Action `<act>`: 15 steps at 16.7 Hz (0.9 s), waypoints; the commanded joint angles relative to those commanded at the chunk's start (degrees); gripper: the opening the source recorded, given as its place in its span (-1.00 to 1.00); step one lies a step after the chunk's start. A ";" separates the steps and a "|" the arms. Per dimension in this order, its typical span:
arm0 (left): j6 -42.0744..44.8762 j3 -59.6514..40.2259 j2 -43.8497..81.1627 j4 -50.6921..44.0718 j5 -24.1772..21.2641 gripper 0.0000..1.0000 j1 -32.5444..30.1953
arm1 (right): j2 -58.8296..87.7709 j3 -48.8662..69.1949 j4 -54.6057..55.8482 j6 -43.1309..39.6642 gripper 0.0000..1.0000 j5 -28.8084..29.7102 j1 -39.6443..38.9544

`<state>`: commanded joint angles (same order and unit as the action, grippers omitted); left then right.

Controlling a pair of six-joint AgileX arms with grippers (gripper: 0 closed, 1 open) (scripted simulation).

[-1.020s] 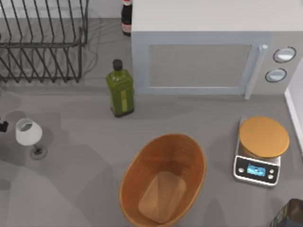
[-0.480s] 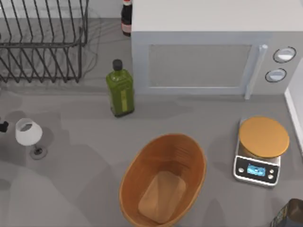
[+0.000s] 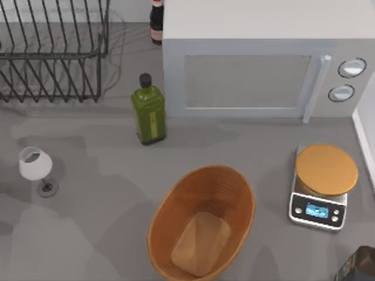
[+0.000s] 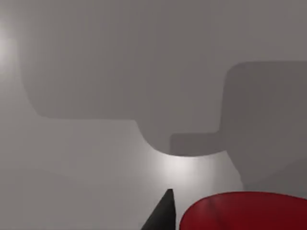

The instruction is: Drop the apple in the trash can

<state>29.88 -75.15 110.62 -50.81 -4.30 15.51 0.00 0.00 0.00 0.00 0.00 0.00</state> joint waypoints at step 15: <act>-1.87 -16.88 -5.94 -22.51 1.79 -1.00 -1.72 | 0.00 0.00 0.00 0.00 1.00 0.00 0.00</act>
<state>28.01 -92.02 104.68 -73.32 -2.51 13.79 0.00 0.00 0.00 0.00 0.00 0.00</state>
